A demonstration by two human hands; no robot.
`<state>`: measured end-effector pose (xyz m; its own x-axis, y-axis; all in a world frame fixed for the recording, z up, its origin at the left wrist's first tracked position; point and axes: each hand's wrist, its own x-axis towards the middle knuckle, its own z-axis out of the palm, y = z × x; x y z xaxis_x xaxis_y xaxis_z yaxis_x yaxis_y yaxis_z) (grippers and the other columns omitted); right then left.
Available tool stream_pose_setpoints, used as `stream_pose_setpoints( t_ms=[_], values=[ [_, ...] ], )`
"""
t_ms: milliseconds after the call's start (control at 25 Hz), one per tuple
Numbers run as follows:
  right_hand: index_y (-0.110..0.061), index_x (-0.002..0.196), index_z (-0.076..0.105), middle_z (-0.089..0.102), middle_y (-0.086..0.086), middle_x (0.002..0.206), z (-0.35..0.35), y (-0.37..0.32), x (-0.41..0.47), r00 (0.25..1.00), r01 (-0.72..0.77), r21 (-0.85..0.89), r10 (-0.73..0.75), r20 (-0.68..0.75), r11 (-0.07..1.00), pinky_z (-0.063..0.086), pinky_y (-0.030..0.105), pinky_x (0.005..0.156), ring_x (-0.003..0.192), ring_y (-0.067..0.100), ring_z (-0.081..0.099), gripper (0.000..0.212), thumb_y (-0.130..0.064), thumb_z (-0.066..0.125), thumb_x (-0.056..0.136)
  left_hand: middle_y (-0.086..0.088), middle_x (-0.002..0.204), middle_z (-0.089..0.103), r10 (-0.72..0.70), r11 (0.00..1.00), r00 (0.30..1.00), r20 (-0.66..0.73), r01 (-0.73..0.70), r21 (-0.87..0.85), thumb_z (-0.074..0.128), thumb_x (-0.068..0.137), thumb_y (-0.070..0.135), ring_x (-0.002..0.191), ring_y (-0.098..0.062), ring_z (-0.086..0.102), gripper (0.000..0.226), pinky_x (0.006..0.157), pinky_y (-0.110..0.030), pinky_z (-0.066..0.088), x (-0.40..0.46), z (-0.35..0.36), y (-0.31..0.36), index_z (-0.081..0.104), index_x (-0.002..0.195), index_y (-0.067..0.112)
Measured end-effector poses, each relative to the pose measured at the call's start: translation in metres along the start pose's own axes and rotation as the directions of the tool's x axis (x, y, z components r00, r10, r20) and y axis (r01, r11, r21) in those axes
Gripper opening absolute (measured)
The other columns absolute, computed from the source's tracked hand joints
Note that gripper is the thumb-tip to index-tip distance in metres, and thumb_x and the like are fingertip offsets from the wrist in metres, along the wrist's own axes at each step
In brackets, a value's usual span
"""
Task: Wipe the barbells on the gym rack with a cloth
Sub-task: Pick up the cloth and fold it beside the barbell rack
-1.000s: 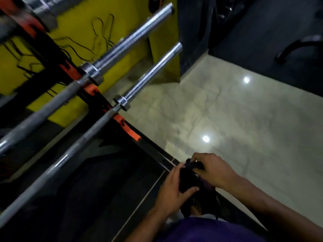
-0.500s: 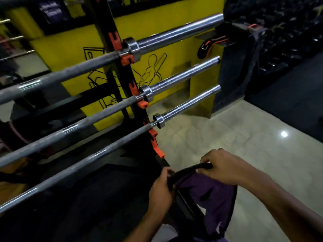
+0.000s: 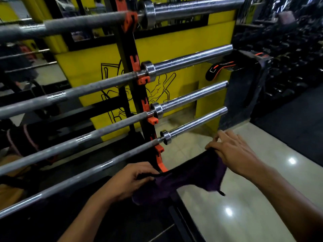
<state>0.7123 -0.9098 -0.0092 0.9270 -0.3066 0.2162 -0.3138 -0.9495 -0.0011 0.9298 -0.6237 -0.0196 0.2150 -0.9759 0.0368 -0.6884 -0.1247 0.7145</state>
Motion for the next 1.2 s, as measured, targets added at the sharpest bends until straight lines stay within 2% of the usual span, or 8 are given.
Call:
stream_pose_setpoints(
  t_ms=[200,360,520,640,840,920,1040,1200],
  values=[
    [-0.033,0.071,0.061,0.052,-0.022,0.107,-0.031,-0.026,0.025,0.975,0.122,0.409,-0.187,0.123,0.904,0.049,0.037,0.085,0.104,0.004,0.052,0.026,-0.012,0.049,0.080,0.016,0.137,0.047,0.097,0.995,0.994,0.047,-0.097,-0.008,0.066,0.095,0.028,0.134,-0.009,0.045,0.016,0.109,-0.040,0.043,0.032,-0.013,0.029,0.076,0.103,0.038],
    [-0.025,0.063,0.062,0.063,-0.017,0.114,-0.055,-0.054,0.029,0.873,0.164,0.647,-0.415,0.257,0.745,0.042,0.017,0.091,0.110,0.002,0.058,0.038,0.009,0.051,0.074,0.016,0.160,0.027,0.175,0.980,0.981,0.081,-0.166,-0.114,0.073,0.092,0.021,0.150,-0.005,0.021,0.010,0.120,-0.034,0.028,0.052,0.006,0.036,0.078,0.098,0.027],
    [-0.018,0.067,0.068,0.067,-0.012,0.111,-0.061,-0.049,0.023,0.863,0.090,0.706,-0.408,0.297,0.703,0.044,0.019,0.094,0.109,0.005,0.061,0.037,0.013,0.050,0.076,0.005,0.127,0.059,0.197,0.959,0.973,0.122,-0.165,-0.230,0.070,0.093,0.012,0.124,-0.016,0.055,0.008,0.107,-0.035,0.042,0.058,0.024,0.038,0.074,0.099,0.015],
    [-0.021,0.089,0.073,0.060,-0.013,0.117,-0.059,-0.057,0.003,0.908,0.117,0.654,-0.347,0.235,0.748,0.035,0.007,0.089,0.109,-0.004,0.054,0.036,0.006,0.049,0.084,-0.002,0.116,0.061,0.164,0.955,0.983,0.086,-0.136,-0.262,0.071,0.092,0.010,0.112,-0.019,0.061,0.012,0.101,-0.037,0.048,0.062,0.030,0.039,0.075,0.099,0.019],
    [-0.041,0.142,0.048,0.036,-0.027,0.148,-0.052,-0.060,-0.043,0.920,0.251,0.349,-0.335,0.204,0.903,0.018,0.011,0.110,0.132,-0.005,0.030,0.056,-0.047,0.037,0.087,0.003,0.107,0.066,0.067,0.971,0.997,-0.022,-0.071,-0.230,0.072,0.089,0.009,0.102,-0.017,0.065,0.018,0.092,-0.036,0.054,0.060,0.019,0.032,0.079,0.097,0.023],
    [-0.041,0.142,0.047,0.044,-0.019,0.139,-0.036,-0.060,-0.052,0.919,0.305,0.184,-0.339,0.201,0.934,0.035,0.026,0.105,0.122,0.006,0.042,0.057,-0.064,0.041,0.090,0.007,0.100,0.067,0.045,0.985,0.998,-0.037,-0.050,-0.163,0.077,0.085,0.016,0.097,-0.015,0.065,0.013,0.087,-0.036,0.055,0.058,0.017,0.033,0.079,0.092,0.027],
    [-0.038,0.123,0.057,0.051,-0.007,0.111,-0.006,-0.061,-0.054,0.942,0.305,0.032,-0.307,0.135,0.952,0.049,0.029,0.081,0.096,0.012,0.050,0.049,-0.070,0.048,0.086,0.010,0.094,0.066,0.018,0.986,0.989,-0.147,-0.042,-0.164,0.082,0.081,0.019,0.091,-0.011,0.065,0.012,0.082,-0.033,0.055,0.058,0.010,0.038,0.078,0.080,0.030],
    [-0.030,0.105,0.060,0.052,-0.012,0.107,-0.008,-0.044,-0.038,0.980,0.171,0.339,-0.195,0.036,0.925,0.048,0.026,0.081,0.093,0.003,0.050,0.024,-0.051,0.057,0.094,0.015,0.094,0.066,0.077,0.997,0.979,-0.188,-0.069,0.047,0.086,0.075,0.035,0.092,-0.008,0.066,0.014,0.077,-0.027,0.053,0.056,-0.009,0.034,0.074,0.074,0.028]
  ],
)
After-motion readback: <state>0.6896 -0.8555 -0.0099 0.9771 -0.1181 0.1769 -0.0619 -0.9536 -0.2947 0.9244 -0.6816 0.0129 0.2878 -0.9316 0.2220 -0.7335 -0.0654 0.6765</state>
